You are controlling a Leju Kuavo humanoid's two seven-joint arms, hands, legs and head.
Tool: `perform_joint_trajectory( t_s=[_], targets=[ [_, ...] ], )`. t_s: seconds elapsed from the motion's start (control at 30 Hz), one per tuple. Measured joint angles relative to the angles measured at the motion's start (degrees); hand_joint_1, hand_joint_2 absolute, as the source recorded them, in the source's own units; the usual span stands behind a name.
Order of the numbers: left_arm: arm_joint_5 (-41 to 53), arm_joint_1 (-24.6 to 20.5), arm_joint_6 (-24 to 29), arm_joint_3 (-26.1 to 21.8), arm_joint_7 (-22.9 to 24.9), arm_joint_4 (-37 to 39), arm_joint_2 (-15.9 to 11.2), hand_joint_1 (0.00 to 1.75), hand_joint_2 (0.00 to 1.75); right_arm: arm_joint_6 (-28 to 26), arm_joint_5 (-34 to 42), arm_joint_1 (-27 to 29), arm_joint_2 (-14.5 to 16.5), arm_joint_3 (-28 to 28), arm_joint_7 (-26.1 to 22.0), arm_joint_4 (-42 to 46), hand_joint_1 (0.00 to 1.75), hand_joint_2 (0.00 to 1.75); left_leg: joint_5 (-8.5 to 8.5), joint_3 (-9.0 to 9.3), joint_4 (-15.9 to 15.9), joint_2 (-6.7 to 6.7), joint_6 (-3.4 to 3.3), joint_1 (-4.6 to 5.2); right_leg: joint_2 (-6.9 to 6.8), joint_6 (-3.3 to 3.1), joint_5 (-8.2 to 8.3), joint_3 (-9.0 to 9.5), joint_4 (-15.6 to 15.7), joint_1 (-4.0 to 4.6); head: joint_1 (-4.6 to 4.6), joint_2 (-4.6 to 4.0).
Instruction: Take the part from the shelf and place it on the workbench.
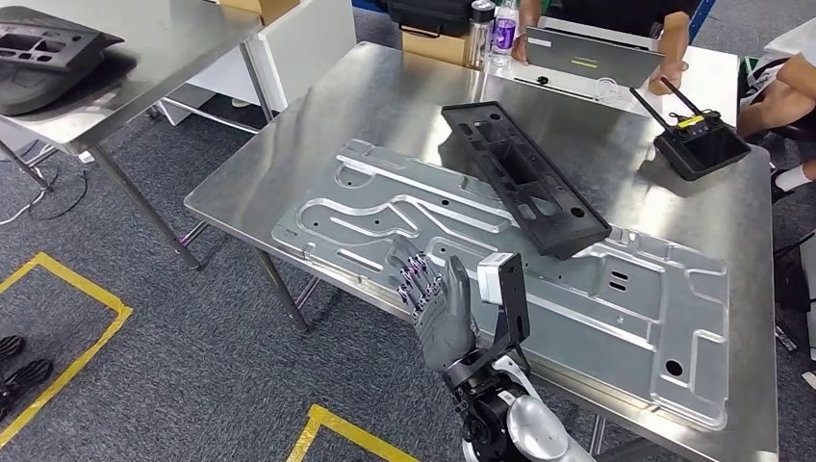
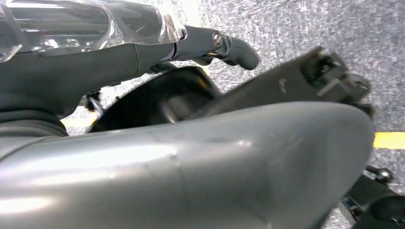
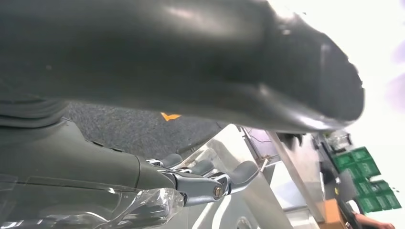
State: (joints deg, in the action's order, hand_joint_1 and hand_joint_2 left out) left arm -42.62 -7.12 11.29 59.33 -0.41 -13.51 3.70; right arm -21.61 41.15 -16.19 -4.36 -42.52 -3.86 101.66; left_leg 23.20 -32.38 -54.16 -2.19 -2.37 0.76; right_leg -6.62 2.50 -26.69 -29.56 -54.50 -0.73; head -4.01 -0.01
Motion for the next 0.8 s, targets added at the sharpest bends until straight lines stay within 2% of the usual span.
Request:
perform_joint_trajectory(
  t_s=[0.03, 0.1, 0.17, 0.2, 0.23, 0.27, 0.3, 0.33, 0.37, 0.4, 0.43, 0.47, 0.53, 0.57, 0.6, 0.67, 0.7, 0.73, 0.77, 0.8],
  targets=[
    [0.05, 0.07, 0.03, 0.02, 0.13, 0.01, 0.01, 0.00, 0.00, 0.05, -0.10, -0.05, -0.01, -0.01, 0.07, 0.00, 0.00, 0.00, -0.09, 0.09, 0.18, 0.59, -0.31, -0.15, 0.04, 0.33, -0.18, 0.12, 0.00, -0.10, -0.01, 0.00],
    [0.14, 0.17, 0.07, 0.07, 0.31, 0.01, 0.03, 0.00, 0.00, 0.17, -0.26, -0.16, -0.02, -0.06, 0.19, 0.02, 0.00, 0.00, -0.43, 0.49, 0.63, 1.78, -1.07, -0.46, 2.47, 0.77, -1.98, -0.64, -2.38, -0.28, 0.11, -0.01],
    [0.22, 0.02, 0.08, 0.15, 0.36, 0.01, 0.14, 0.00, 0.00, 0.26, -0.31, -0.08, -0.08, -0.10, 0.38, 0.02, 0.00, 0.00, -0.56, 0.75, 0.77, 3.04, -1.60, -0.49, 5.60, 0.82, -5.81, -4.15, -9.95, -0.37, 0.30, -0.01],
    [0.23, -0.05, 0.08, 0.21, 0.42, 0.01, 0.19, 0.00, 0.00, 0.26, -0.30, 0.04, -0.14, -0.11, 0.49, 0.02, 0.00, 0.00, -0.53, 0.78, 0.75, 3.78, -1.71, -0.38, 6.18, 0.82, -7.42, -6.46, -14.30, -0.34, 0.36, -0.01],
    [0.23, -0.08, 0.08, 0.27, 0.50, 0.01, 0.24, 0.00, 0.00, 0.26, -0.28, 0.17, -0.19, -0.12, 0.61, 0.00, 0.00, 0.00, -0.50, 0.83, 0.74, 4.60, -1.77, -0.31, 6.43, 0.82, -8.10, -8.33, -17.40, -0.29, 0.39, 0.00],
    [0.23, -0.05, 0.08, 0.31, 0.61, 0.01, 0.25, 0.00, 0.00, 0.28, -0.27, 0.24, -0.22, -0.13, 0.69, 0.00, 0.00, 0.00, -0.45, 0.91, 0.72, 5.45, -1.80, -0.26, 6.54, 0.79, -7.49, -9.16, -18.14, -0.24, 0.40, 0.01],
    [0.23, 0.01, 0.08, 0.34, 0.70, 0.01, 0.24, 0.00, 0.00, 0.32, -0.26, 0.27, -0.23, -0.14, 0.73, 0.00, 0.00, 0.00, -0.39, 1.05, 0.68, 6.34, -1.80, -0.23, 6.68, 0.72, -5.72, -8.82, -16.44, -0.25, 0.40, 0.01],
    [0.25, 0.06, 0.08, 0.36, 0.75, 0.01, 0.24, 0.00, 0.00, 0.36, -0.26, 0.26, -0.23, -0.15, 0.75, 0.00, 0.00, 0.00, -0.28, 1.22, 0.60, 7.26, -1.73, -0.24, 7.17, 0.65, -3.08, -7.29, -12.42, -0.34, 0.40, 0.01],
    [0.26, 0.10, 0.08, 0.37, 0.78, 0.01, 0.25, 0.00, 0.00, 0.39, -0.26, 0.24, -0.24, -0.15, 0.78, -0.01, 0.00, 0.00, -0.13, 1.32, 0.49, 8.10, -1.61, -0.30, 8.23, 0.55, -0.72, -5.42, -7.87, -0.46, 0.40, 0.01],
    [0.28, 0.09, 0.09, 0.38, 0.79, 0.01, 0.27, 0.00, 0.00, 0.42, -0.24, 0.21, -0.24, -0.16, 0.82, -0.02, 0.00, 0.00, 0.04, 1.26, 0.26, 8.90, -1.40, -0.28, 9.35, 0.46, 0.87, -3.83, -4.06, -0.60, 0.39, 0.01],
    [0.30, 0.08, 0.11, 0.39, 0.84, 0.01, 0.28, 0.00, 0.00, 0.43, -0.22, 0.18, -0.25, -0.18, 0.89, -0.04, 0.00, 0.00, 0.16, 1.06, 0.08, 9.54, -1.16, -0.30, 10.20, 0.36, 1.67, -2.82, -1.65, -0.65, 0.38, 0.00],
    [0.32, 0.13, 0.13, 0.40, 0.90, 0.01, 0.29, 0.00, 0.00, 0.44, -0.20, 0.15, -0.25, -0.19, 0.95, -0.05, 0.00, 0.00, 0.22, 0.80, -0.01, 10.06, -0.88, -0.37, 10.59, 0.20, 1.62, -2.54, -0.86, -0.59, 0.37, 0.00],
    [0.35, 0.33, 0.15, 0.42, 1.07, 0.01, 0.26, 0.00, 0.00, 0.48, -0.17, 0.03, -0.17, -0.21, 1.02, -0.07, 0.00, 0.00, 0.25, 0.36, -0.01, 10.99, -0.24, -0.56, 9.59, -0.31, 1.58, -2.49, -0.70, -0.49, 0.34, -0.01],
    [0.37, 0.41, 0.15, 0.42, 1.12, 0.02, 0.25, 0.00, 0.00, 0.51, -0.16, -0.05, -0.10, -0.21, 1.02, -0.07, 0.00, 0.00, 0.56, 0.16, -0.42, 10.42, 0.11, -0.54, 8.98, -0.64, 1.60, -2.37, -0.57, -0.56, 0.31, -0.01],
    [0.37, 0.42, 0.16, 0.43, 1.15, 0.02, 0.23, 0.00, 0.00, 0.55, -0.16, -0.14, -0.03, -0.21, 1.01, -0.07, 0.00, 0.00, 1.37, -0.45, -1.76, 9.05, 0.48, -0.49, 8.23, -0.97, 1.59, -2.20, -0.44, -0.66, 0.18, -0.01],
    [0.37, 0.31, 0.18, 0.43, 1.15, 0.03, 0.23, 0.00, 0.00, 0.60, -0.13, -0.18, 0.04, -0.21, 1.02, -0.07, 0.00, 0.00, 4.61, -3.53, -8.22, 5.03, 1.31, -0.53, 6.65, -1.48, 1.37, -1.86, -0.32, -0.66, -0.09, -0.02],
    [0.37, 0.23, 0.22, 0.43, 1.15, 0.03, 0.23, 0.00, 0.00, 0.61, -0.09, -0.15, 0.04, -0.21, 1.03, -0.09, 0.00, 0.00, 6.44, -5.84, -12.66, 3.78, 1.67, -0.74, 5.76, -1.62, 1.21, -1.76, -0.33, -0.59, -0.20, -0.02],
    [0.37, 0.14, 0.26, 0.43, 1.15, 0.03, 0.22, 0.00, 0.00, 0.62, -0.04, -0.11, 0.04, -0.21, 1.06, -0.11, 0.00, 0.00, 7.69, -7.87, -16.38, 3.21, 1.93, -0.95, 4.92, -1.67, 1.07, -1.68, -0.34, -0.54, -0.22, -0.02],
    [0.37, 0.08, 0.28, 0.43, 1.21, 0.03, 0.21, 0.00, 0.00, 0.63, 0.03, -0.09, 0.02, -0.21, 1.08, -0.14, 0.00, 0.00, 7.79, -8.88, -17.99, 3.00, 2.09, -1.10, 4.05, -1.64, 0.91, -1.56, -0.35, -0.53, -0.23, -0.02],
    [0.37, 0.05, 0.31, 0.43, 1.28, 0.03, 0.20, 0.00, 0.00, 0.63, 0.10, -0.08, 0.02, -0.21, 1.10, -0.16, 0.00, 0.00, 7.05, -8.91, -17.76, 2.83, 2.18, -1.21, 3.25, -1.56, 0.74, -1.39, -0.35, -0.53, -0.23, -0.02]
  ],
)
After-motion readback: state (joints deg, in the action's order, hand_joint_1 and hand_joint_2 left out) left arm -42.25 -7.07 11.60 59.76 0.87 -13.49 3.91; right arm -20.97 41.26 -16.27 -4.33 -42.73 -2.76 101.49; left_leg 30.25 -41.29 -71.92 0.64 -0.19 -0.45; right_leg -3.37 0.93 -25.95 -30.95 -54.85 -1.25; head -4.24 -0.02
